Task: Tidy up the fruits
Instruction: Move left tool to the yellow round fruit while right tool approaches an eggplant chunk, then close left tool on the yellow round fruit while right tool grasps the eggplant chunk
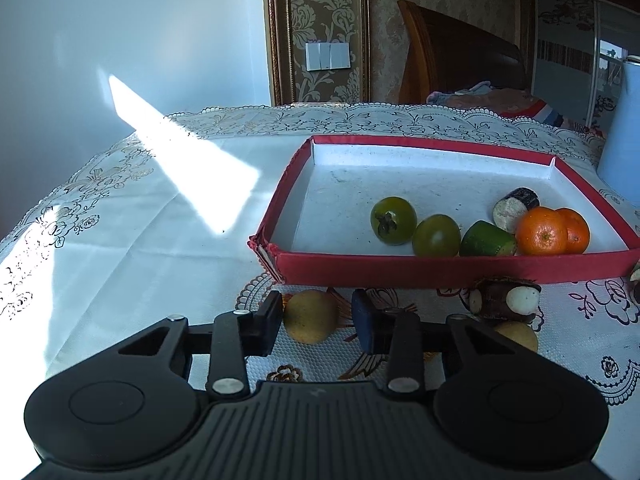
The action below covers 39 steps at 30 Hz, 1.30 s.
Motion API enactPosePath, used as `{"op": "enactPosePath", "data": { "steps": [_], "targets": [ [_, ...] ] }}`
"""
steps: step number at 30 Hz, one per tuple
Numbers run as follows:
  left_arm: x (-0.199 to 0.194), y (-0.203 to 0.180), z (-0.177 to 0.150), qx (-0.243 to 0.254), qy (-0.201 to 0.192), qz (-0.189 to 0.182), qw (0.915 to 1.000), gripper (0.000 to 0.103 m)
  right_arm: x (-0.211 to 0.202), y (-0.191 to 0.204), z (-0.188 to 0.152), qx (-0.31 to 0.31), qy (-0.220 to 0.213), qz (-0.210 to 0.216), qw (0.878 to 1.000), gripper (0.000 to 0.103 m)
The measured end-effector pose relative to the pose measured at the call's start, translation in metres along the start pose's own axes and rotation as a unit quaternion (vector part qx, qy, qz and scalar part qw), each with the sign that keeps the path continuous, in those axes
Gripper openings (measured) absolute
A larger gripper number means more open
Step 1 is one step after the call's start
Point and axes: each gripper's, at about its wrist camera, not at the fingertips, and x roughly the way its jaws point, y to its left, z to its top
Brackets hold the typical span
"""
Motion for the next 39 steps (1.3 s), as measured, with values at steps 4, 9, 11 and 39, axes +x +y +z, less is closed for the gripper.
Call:
{"op": "enactPosePath", "data": {
  "steps": [4,9,11,39],
  "targets": [
    [-0.002,-0.001,-0.001,-0.003,-0.003,0.006,1.0,0.029,-0.004,0.013,-0.002,-0.001,-0.009,0.014,1.0,0.032],
    [-0.014,0.0,-0.007,-0.029,-0.011,0.007,0.9995,0.027,-0.009,0.04,-0.008,0.0,-0.021,0.032,0.999,0.032],
    [-0.022,-0.005,-0.009,-0.029,-0.023,0.015,0.9992,0.027,-0.01,0.05,-0.009,0.002,-0.025,0.036,0.999,0.032],
    [-0.051,-0.062,-0.018,-0.001,-0.072,-0.02,0.9972,0.027,-0.006,0.085,-0.007,0.01,-0.055,-0.002,0.998,0.032]
  ]
}}
